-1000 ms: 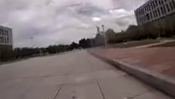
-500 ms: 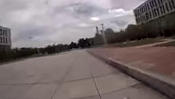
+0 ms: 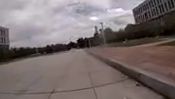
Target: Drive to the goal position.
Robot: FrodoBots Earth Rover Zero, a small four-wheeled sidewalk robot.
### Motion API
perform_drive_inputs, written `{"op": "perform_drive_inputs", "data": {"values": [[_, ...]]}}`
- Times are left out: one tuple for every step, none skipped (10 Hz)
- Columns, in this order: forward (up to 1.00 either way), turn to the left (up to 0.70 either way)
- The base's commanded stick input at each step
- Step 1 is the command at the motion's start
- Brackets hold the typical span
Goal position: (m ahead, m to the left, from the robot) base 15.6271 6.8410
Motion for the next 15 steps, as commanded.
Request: {"op": "perform_drive_inputs", "data": {"values": [[1.00,0.00],[1.00,0.00],[1.00,0.00],[1.00,0.00],[1.00,0.00],[1.00,0.00],[1.00,0.00],[1.00,0.00],[1.00,0.00],[1.00,0.00],[1.00,0.00],[1.00,0.00],[1.00,0.00],[1.00,0.00],[1.00,0.00]]}}
